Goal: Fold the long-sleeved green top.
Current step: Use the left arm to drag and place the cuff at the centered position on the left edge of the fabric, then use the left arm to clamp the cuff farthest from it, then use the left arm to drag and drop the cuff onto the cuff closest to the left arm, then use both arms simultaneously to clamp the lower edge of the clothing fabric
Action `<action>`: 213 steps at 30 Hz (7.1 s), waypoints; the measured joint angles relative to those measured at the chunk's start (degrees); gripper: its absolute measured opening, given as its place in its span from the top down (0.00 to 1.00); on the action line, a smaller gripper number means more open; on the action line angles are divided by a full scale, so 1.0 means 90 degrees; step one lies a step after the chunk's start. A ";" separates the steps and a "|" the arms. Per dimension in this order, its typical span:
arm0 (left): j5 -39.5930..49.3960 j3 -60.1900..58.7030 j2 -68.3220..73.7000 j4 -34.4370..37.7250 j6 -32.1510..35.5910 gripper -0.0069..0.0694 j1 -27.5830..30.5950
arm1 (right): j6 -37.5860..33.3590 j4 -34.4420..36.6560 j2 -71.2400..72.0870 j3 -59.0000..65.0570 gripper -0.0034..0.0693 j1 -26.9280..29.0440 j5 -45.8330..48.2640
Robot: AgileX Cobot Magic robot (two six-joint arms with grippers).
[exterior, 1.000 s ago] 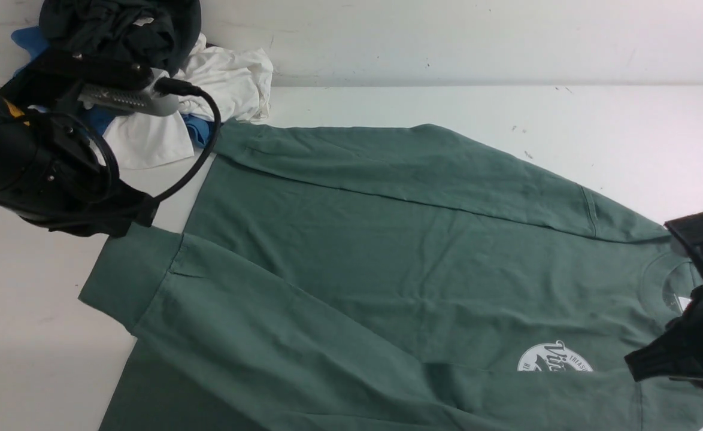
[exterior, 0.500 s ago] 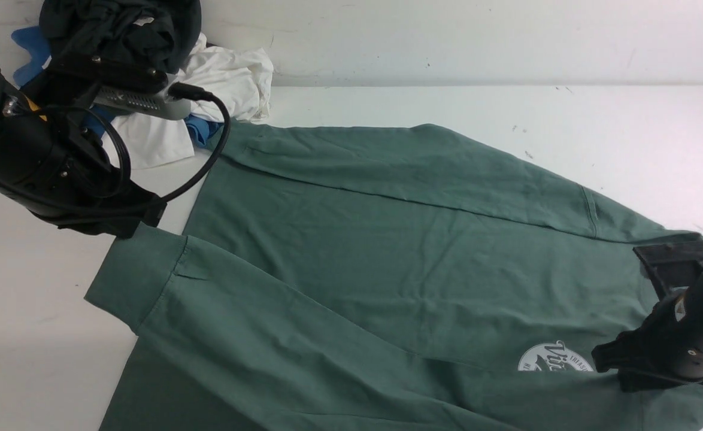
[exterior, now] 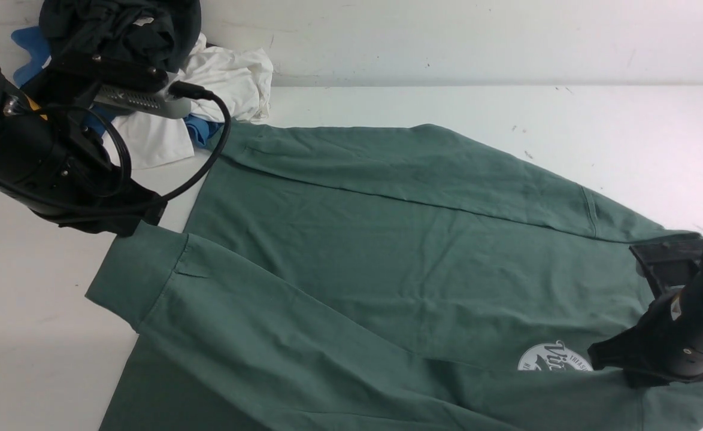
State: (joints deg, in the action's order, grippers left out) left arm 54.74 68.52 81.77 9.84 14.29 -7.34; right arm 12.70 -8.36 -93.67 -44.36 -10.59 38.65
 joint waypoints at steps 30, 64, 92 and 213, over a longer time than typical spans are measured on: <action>-0.0230 0.2642 0.2858 0.0047 0.0020 0.88 -0.0042 | 0.0387 -0.0900 0.1098 -0.0012 0.94 0.0000 0.1098; -0.1755 0.7180 0.7306 -0.1718 -0.3325 0.31 -0.0036 | -0.1130 0.0982 0.1023 -0.2139 0.58 0.0009 0.1620; -0.1750 0.7189 0.7355 -0.1093 -0.2706 0.80 -0.0067 | -0.1145 0.0982 0.1023 -0.2139 0.58 0.0009 0.1603; -0.0452 -0.3259 0.1197 -0.2164 0.1809 0.69 -0.2494 | -0.2299 0.1204 0.4816 -0.0811 0.58 -0.2376 0.3713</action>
State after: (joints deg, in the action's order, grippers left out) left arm 50.67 39.19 92.54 -9.64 30.57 -29.79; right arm -7.99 2.48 -50.33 -51.66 -31.97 72.06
